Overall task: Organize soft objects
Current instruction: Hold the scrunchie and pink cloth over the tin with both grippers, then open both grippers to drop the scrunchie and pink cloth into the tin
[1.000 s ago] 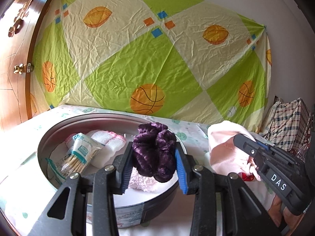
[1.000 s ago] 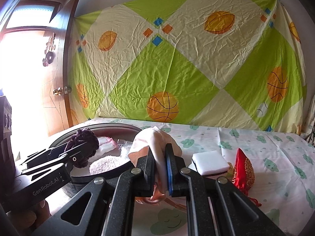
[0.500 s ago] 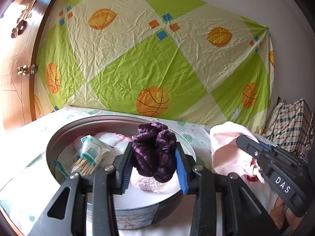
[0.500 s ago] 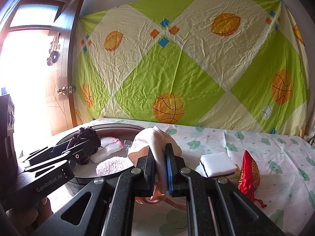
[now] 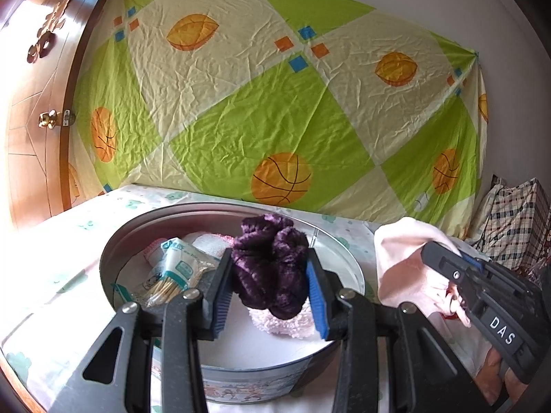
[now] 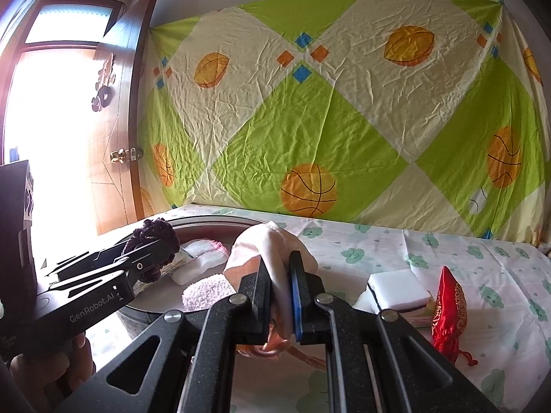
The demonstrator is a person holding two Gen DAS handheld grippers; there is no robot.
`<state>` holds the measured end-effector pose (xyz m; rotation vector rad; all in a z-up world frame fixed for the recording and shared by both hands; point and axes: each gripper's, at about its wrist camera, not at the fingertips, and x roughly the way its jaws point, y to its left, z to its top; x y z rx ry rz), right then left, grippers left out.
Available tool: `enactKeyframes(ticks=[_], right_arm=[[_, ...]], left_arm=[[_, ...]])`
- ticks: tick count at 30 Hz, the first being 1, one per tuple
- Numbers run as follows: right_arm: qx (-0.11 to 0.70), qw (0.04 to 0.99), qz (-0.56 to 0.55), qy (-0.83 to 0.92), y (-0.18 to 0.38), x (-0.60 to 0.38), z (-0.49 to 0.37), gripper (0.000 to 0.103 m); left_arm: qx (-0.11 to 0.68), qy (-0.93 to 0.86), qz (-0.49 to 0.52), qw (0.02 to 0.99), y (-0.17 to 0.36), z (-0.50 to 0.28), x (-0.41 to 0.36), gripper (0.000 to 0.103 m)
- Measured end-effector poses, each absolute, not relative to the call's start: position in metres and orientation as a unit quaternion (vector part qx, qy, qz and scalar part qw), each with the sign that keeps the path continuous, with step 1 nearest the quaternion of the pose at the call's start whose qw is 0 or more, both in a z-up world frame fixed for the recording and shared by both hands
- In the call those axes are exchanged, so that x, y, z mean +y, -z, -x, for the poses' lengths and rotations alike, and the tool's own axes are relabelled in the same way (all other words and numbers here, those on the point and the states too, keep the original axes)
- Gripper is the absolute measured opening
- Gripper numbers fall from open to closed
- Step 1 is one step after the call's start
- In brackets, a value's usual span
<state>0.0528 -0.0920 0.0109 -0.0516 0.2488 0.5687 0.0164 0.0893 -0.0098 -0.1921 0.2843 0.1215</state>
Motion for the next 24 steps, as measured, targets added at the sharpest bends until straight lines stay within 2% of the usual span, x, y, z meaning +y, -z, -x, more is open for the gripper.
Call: enactKeyframes(ticks=[17, 24], right_arm=[[0.135, 0.943, 0.035, -0.302, -0.011, -0.073, -0.062, 0.011], [0.132, 0.936, 0.027, -0.324, -0.032, -0.061, -0.072, 0.011]], left_arm=[[0.153, -0.072, 0.101, 0.980, 0.001, -0.020, 0.119, 0.038], [0.174, -0.076, 0.089, 0.978, -0.015, -0.035, 0.133, 0.038]])
